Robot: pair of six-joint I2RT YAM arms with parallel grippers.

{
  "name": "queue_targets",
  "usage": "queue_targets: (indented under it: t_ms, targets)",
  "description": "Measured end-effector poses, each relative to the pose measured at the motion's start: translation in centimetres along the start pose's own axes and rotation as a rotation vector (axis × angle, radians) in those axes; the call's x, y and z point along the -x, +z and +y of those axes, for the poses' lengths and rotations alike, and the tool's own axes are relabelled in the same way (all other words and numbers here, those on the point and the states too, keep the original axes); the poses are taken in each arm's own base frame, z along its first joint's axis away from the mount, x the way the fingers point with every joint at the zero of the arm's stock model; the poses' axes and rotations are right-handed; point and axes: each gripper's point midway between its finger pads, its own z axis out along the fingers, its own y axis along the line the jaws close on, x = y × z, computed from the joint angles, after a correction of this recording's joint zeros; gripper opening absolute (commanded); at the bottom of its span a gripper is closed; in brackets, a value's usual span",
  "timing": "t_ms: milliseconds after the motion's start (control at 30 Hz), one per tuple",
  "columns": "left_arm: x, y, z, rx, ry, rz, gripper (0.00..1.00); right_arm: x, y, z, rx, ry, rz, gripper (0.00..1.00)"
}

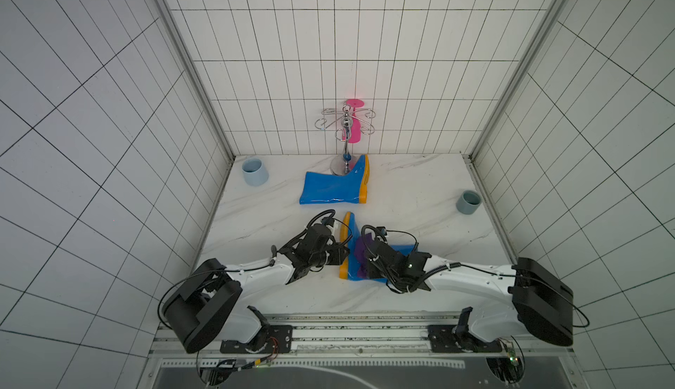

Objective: Wipe the rubber boots with a cloth
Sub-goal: Wipe the dirt off the rubber boot.

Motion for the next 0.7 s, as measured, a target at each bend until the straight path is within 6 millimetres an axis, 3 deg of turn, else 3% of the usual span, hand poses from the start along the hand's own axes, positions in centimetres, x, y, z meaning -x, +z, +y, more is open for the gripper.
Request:
queue_targets:
  t_ms: [300,700]
  targets:
    - [0.0,-0.1,0.2,-0.014,-0.01,0.004,0.16,0.8,-1.7,-7.4,-0.146,0.115,0.006,0.0]
    - [0.2,-0.7,0.8,-0.014,-0.013,0.006,0.16,-1.3,-2.6,-14.9,-0.346,0.205,0.069,0.0]
